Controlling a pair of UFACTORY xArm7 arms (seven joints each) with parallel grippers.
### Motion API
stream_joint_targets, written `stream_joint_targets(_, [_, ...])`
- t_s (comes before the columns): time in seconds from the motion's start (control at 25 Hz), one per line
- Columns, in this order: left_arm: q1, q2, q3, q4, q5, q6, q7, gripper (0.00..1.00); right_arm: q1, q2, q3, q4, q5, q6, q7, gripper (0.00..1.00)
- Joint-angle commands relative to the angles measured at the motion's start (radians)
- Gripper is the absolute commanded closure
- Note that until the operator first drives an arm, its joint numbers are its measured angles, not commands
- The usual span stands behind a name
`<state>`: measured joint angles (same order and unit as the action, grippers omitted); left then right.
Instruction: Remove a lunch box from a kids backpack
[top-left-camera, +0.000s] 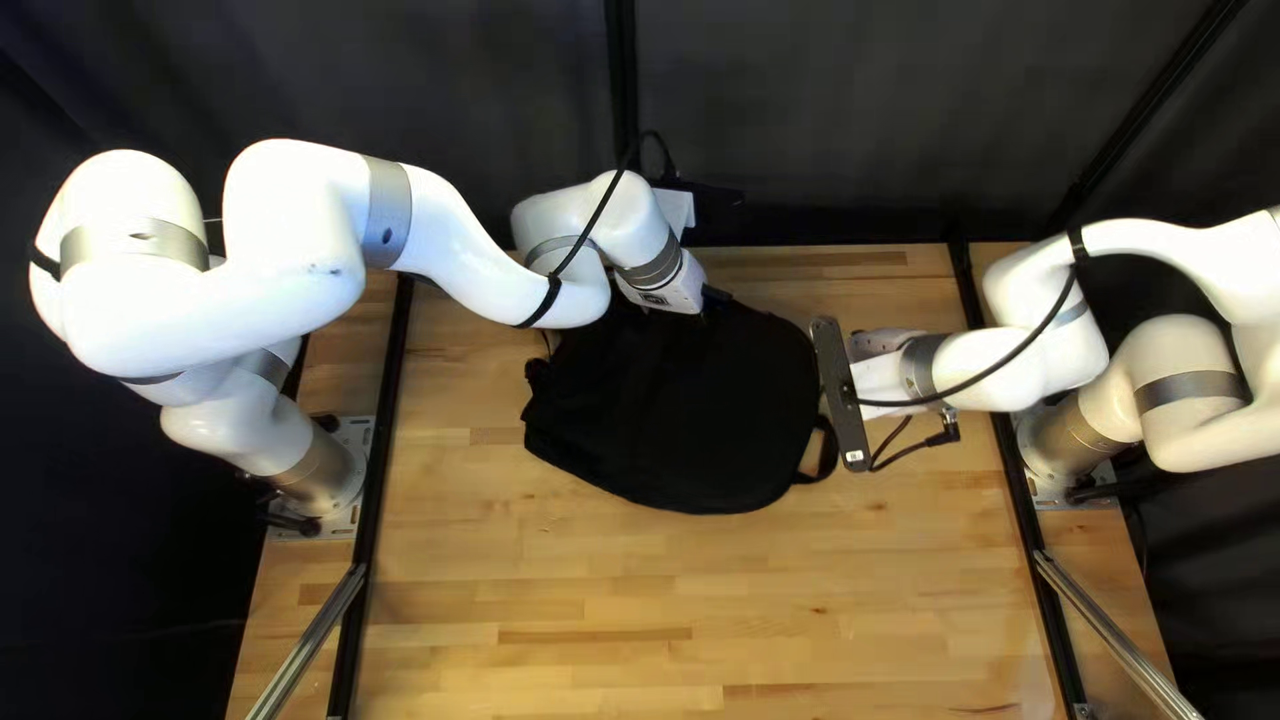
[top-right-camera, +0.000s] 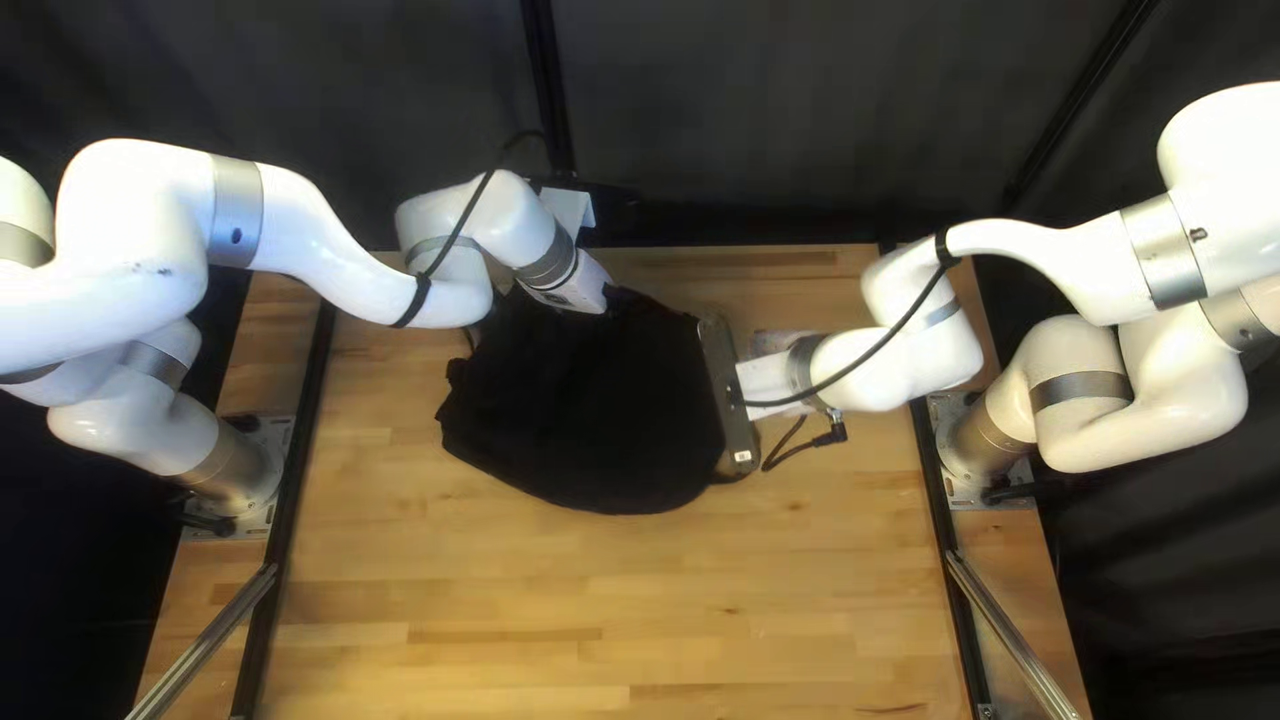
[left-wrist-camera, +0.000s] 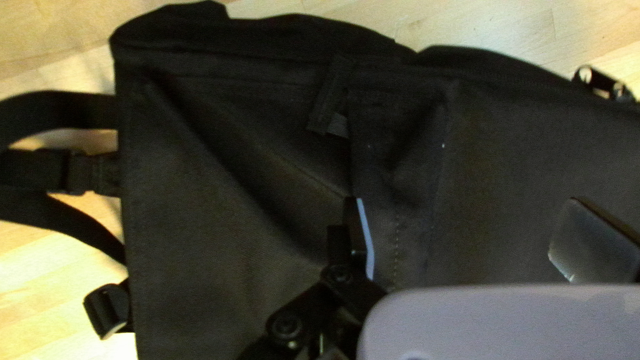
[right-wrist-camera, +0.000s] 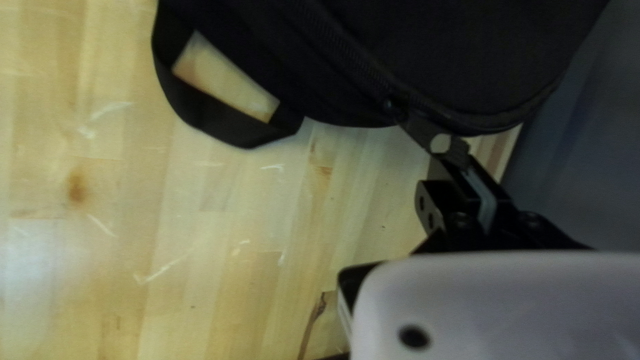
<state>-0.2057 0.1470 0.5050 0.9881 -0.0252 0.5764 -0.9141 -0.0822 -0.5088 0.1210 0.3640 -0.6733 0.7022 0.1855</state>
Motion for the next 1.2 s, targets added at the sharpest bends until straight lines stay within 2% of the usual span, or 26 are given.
stream_joint_targets(0.04, [0.009, 0.000, -0.002, -0.012, -0.022, 0.001, 0.021, 0.79, -0.001, 0.002, -0.001, 0.002, 0.000, 0.004, -0.003, 1.00])
stream_joint_targets(0.08, [0.012, 0.003, -0.004, -0.013, -0.032, 0.000, 0.028, 0.79, 0.000, -0.002, -0.002, 0.002, 0.001, 0.007, -0.005, 1.00])
stream_joint_targets(0.12, [0.014, 0.006, -0.005, -0.012, -0.038, 0.002, 0.033, 0.91, 0.001, -0.006, -0.004, 0.002, 0.004, 0.011, -0.010, 1.00])
stream_joint_targets(0.2, [0.016, 0.010, -0.006, -0.005, -0.045, 0.012, 0.035, 1.00, 0.002, -0.016, -0.006, 0.003, 0.007, 0.021, -0.018, 1.00])
stream_joint_targets(0.48, [0.023, 0.027, -0.006, 0.029, -0.055, 0.056, 0.044, 1.00, 0.004, -0.044, -0.007, -0.008, 0.012, 0.037, -0.022, 1.00])
stream_joint_targets(0.64, [0.014, 0.009, -0.001, 0.042, -0.028, 0.093, 0.022, 1.00, 0.003, -0.069, -0.018, -0.014, 0.016, 0.050, -0.039, 1.00])
stream_joint_targets(0.68, [0.011, 0.003, -0.001, 0.049, -0.017, 0.108, 0.014, 0.02, 0.001, -0.074, -0.022, -0.015, 0.016, 0.053, -0.045, 1.00])
stream_joint_targets(0.88, [0.006, 0.016, -0.007, 0.102, -0.006, 0.175, 0.025, 0.00, -0.005, -0.076, -0.031, -0.015, 0.010, 0.054, -0.057, 1.00])
stream_joint_targets(1.2, [0.041, 0.064, -0.011, 0.111, -0.063, 0.169, 0.091, 0.00, -0.001, -0.084, -0.033, -0.014, 0.015, 0.062, -0.068, 1.00])
